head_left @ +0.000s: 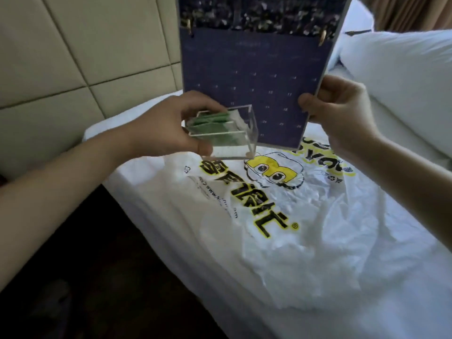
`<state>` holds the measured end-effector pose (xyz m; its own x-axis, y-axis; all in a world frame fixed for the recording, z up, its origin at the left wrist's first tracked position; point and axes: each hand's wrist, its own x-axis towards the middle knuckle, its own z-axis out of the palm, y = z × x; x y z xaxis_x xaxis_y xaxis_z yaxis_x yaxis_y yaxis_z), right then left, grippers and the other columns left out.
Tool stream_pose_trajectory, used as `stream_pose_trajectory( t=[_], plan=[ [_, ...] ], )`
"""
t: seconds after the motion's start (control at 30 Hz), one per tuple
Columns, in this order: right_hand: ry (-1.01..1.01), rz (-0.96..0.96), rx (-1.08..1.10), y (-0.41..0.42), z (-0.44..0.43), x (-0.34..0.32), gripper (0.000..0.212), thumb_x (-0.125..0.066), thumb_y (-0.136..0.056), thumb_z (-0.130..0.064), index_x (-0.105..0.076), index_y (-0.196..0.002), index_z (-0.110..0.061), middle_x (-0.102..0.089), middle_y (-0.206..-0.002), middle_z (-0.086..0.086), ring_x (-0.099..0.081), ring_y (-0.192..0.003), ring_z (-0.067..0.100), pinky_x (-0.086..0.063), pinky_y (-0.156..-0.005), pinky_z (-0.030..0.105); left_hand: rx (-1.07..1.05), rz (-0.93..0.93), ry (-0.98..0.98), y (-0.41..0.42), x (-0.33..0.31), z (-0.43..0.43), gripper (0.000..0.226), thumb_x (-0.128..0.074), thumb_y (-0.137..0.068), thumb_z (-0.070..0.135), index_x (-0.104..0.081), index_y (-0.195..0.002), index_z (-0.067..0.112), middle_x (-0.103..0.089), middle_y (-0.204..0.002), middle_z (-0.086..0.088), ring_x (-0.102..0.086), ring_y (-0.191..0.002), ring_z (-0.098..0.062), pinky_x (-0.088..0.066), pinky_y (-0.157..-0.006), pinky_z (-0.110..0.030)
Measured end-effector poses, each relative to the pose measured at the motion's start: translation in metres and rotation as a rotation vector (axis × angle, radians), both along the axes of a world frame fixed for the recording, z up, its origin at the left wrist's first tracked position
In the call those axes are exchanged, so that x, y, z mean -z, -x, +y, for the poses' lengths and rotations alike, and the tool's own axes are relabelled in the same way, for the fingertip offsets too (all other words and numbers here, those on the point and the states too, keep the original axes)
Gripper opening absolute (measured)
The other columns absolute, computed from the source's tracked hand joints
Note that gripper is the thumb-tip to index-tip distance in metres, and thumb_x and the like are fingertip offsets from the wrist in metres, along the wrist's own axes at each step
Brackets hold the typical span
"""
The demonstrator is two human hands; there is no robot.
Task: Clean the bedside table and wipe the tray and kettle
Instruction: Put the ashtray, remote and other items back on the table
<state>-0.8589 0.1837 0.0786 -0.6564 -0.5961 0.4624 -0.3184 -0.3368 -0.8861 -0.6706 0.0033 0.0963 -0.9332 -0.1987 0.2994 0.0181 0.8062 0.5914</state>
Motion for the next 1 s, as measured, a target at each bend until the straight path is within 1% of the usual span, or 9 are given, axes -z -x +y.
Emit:
stream_pose_trajectory(
  t=[0.1,0.23,0.37,0.5,0.67,0.77,0.83,0.93,1.0],
  plan=[
    [0.001,-0.011,-0.112,-0.05,-0.022,-0.008,0.029,-0.053,-0.084,0.011,-0.063,-0.092,-0.015,-0.071,-0.068,-0.016,-0.066,-0.063,0.001,-0.052,-0.057,0.018,-0.091,-0.04,0.054,-0.063,-0.008,0.0,0.058,-0.081,-0.048,0.037,-0.056,-0.099,0.052,-0.056,-0.112,0.012,-0.057,-0.097,0.007,-0.041,-0.084,-0.005],
    [-0.02,-0.006,-0.219,-0.122,-0.053,-0.007,0.03,-0.053,-0.085,0.01,-0.063,-0.089,-0.018,-0.07,-0.066,-0.018,-0.065,-0.062,0.0,-0.051,-0.056,0.017,-0.242,-0.097,0.112,-0.168,-0.015,0.002,0.058,-0.086,-0.049,0.041,-0.058,-0.098,0.055,-0.056,-0.112,0.017,-0.056,-0.102,0.007,-0.039,-0.087,-0.003],
    [-0.055,0.006,-0.341,-0.206,-0.087,-0.004,0.034,-0.053,-0.086,0.008,-0.063,-0.085,-0.024,-0.069,-0.065,-0.021,-0.065,-0.063,-0.002,-0.05,-0.058,0.015,-0.429,-0.093,0.07,-0.287,-0.023,0.004,0.058,-0.088,-0.058,0.017,-0.057,-0.1,0.044,-0.056,-0.109,0.018,-0.057,-0.091,0.017,-0.038,-0.081,0.001],
    [-0.054,0.018,-0.456,-0.297,-0.122,0.003,0.034,-0.054,-0.086,0.004,-0.065,-0.086,-0.028,-0.071,-0.071,-0.021,-0.066,-0.07,0.0,-0.051,-0.065,0.019,-0.63,-0.152,0.144,-0.404,-0.024,0.007,0.061,-0.092,-0.049,0.033,-0.057,-0.097,0.051,-0.055,-0.11,0.015,-0.055,-0.09,0.016,-0.036,-0.082,0.001],
    [-0.036,-0.031,-0.583,-0.404,-0.166,0.026,0.03,-0.054,-0.088,0.003,-0.064,-0.086,-0.025,-0.069,-0.068,-0.022,-0.064,-0.065,-0.005,-0.048,-0.056,0.012,-0.892,-0.147,0.146,-0.527,-0.016,0.002,0.052,-0.079,-0.044,0.048,-0.057,-0.087,0.068,-0.056,-0.103,0.019,-0.056,-0.087,0.013,-0.039,-0.081,-0.002],
    [-0.047,-0.083,-0.638,-0.451,-0.189,0.037,0.026,-0.056,-0.088,0.001,-0.066,-0.087,-0.023,-0.072,-0.075,-0.016,-0.068,-0.072,0.004,-0.053,-0.059,0.02,-1.009,-0.153,0.114,-0.583,-0.011,-0.011,0.057,-0.089,-0.058,0.02,-0.059,-0.093,0.053,-0.058,-0.107,0.01,-0.058,-0.087,0.007,-0.041,-0.079,-0.007],
    [-0.062,-0.096,-0.649,-0.475,-0.203,0.043,0.025,-0.057,-0.088,0.0,-0.066,-0.087,-0.023,-0.073,-0.076,-0.016,-0.069,-0.072,0.006,-0.054,-0.058,0.022,-1.054,-0.156,0.068,-0.615,-0.005,-0.024,0.055,-0.082,-0.067,0.004,-0.058,-0.101,0.04,-0.06,-0.106,0.009,-0.059,-0.085,0.007,-0.043,-0.075,-0.004],
    [-0.074,-0.092,-0.653,-0.501,-0.222,0.05,0.023,-0.057,-0.089,-0.003,-0.065,-0.087,-0.025,-0.072,-0.075,-0.018,-0.07,-0.074,0.006,-0.055,-0.058,0.02,-1.144,-0.173,-0.01,-0.655,0.006,-0.044,0.055,-0.078,-0.071,0.002,-0.056,-0.112,0.03,-0.059,-0.103,0.012,-0.059,-0.086,0.002,-0.044,-0.067,-0.001],
    [-0.088,-0.084,-0.653,-0.513,-0.237,0.054,0.023,-0.058,-0.088,-0.003,-0.065,-0.089,-0.025,-0.072,-0.077,-0.018,-0.07,-0.079,0.008,-0.058,-0.062,0.023,-1.191,-0.181,-0.077,-0.679,0.017,-0.055,0.056,-0.078,-0.071,0.003,-0.056,-0.113,0.032,-0.061,-0.108,0.007,-0.059,-0.091,-0.002,-0.047,-0.072,-0.007]
  ],
)
